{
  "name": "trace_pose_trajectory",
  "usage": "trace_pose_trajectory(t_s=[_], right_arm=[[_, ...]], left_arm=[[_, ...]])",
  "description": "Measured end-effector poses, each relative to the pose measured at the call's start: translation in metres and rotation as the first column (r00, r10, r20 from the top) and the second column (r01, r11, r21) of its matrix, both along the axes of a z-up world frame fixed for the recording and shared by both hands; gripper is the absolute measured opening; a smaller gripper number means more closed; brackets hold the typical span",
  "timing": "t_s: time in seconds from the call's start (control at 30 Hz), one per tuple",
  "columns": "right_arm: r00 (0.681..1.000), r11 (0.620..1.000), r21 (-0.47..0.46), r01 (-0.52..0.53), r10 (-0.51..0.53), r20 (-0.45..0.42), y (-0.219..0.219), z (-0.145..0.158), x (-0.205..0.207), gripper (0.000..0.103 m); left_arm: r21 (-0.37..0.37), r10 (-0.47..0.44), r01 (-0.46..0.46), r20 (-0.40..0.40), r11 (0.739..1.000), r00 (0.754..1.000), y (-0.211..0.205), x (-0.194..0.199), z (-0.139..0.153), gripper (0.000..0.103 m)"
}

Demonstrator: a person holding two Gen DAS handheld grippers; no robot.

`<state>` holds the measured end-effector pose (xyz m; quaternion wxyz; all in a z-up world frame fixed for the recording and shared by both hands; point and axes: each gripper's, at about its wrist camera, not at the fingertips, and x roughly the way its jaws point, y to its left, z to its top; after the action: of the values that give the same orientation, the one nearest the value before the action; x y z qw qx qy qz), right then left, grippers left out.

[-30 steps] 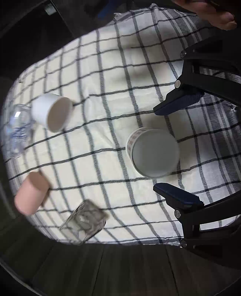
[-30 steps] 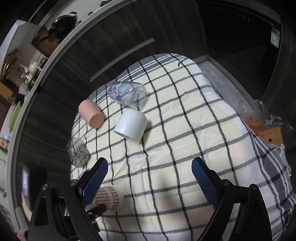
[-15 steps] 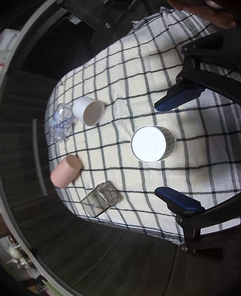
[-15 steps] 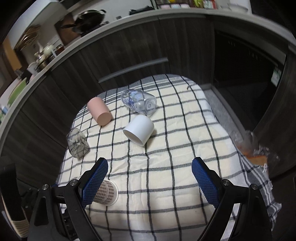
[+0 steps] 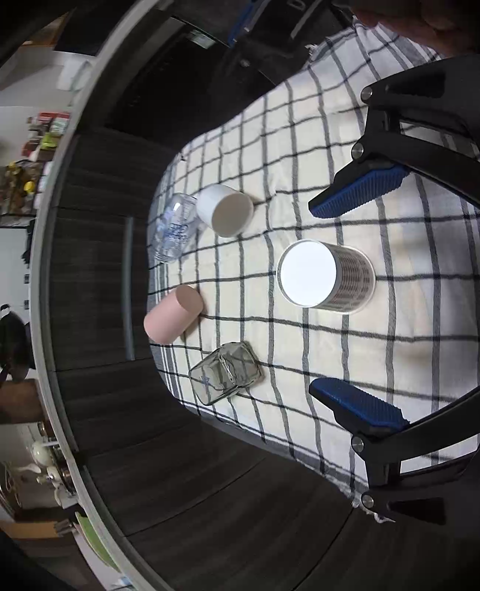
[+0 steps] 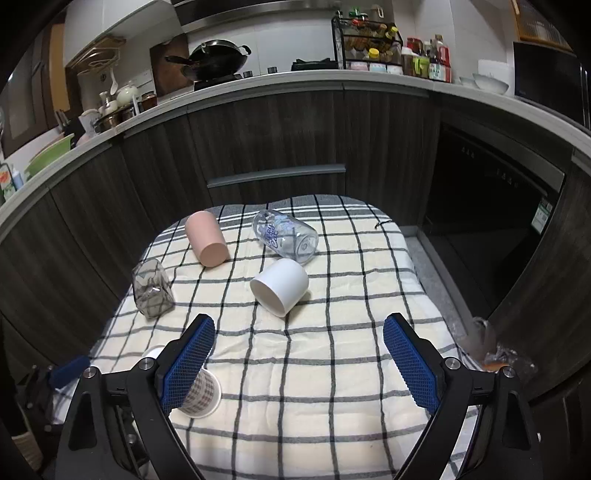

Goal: Flip cup upside down
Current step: 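Open the left tool and withdraw from the inverted cup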

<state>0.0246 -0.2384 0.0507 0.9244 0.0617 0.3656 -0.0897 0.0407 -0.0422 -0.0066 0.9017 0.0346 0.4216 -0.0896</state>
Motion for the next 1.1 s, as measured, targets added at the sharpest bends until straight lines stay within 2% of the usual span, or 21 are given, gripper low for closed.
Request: trace_pose_trajectory(t_s=[0.2,0.27,0.63,0.8,1.1], right_arm=[[0.999,0.998,-0.057,-0.006,0.009,0.042,0.009,0.001,-0.011,0.093],[0.998,0.997,-0.071,-0.003,0.008,0.069,0.011,0.002,-0.016,0.097],[0.990,0.995,-0.095,0.001,0.012,0.139,0.015,0.001,-0.031,0.098],[0.988,0.996,-0.094,0.008,0.007,0.157,0.016,0.002,-0.036,0.099],[0.984,0.995,-0.100,0.008,0.010,0.177,0.018,0.005,-0.045,0.101]], left_arm=[[-0.033,0.056,-0.054,0.094,0.998,0.994,0.010,-0.014,0.003,0.093],[-0.036,0.077,-0.072,0.127,0.997,0.989,0.013,-0.018,0.005,0.094],[-0.043,0.119,-0.111,0.258,0.993,0.959,0.019,-0.038,0.012,0.102],[-0.051,0.137,-0.128,0.282,0.991,0.950,0.023,-0.044,0.014,0.103],[-0.058,0.144,-0.133,0.283,0.989,0.948,0.026,-0.048,0.014,0.103]])
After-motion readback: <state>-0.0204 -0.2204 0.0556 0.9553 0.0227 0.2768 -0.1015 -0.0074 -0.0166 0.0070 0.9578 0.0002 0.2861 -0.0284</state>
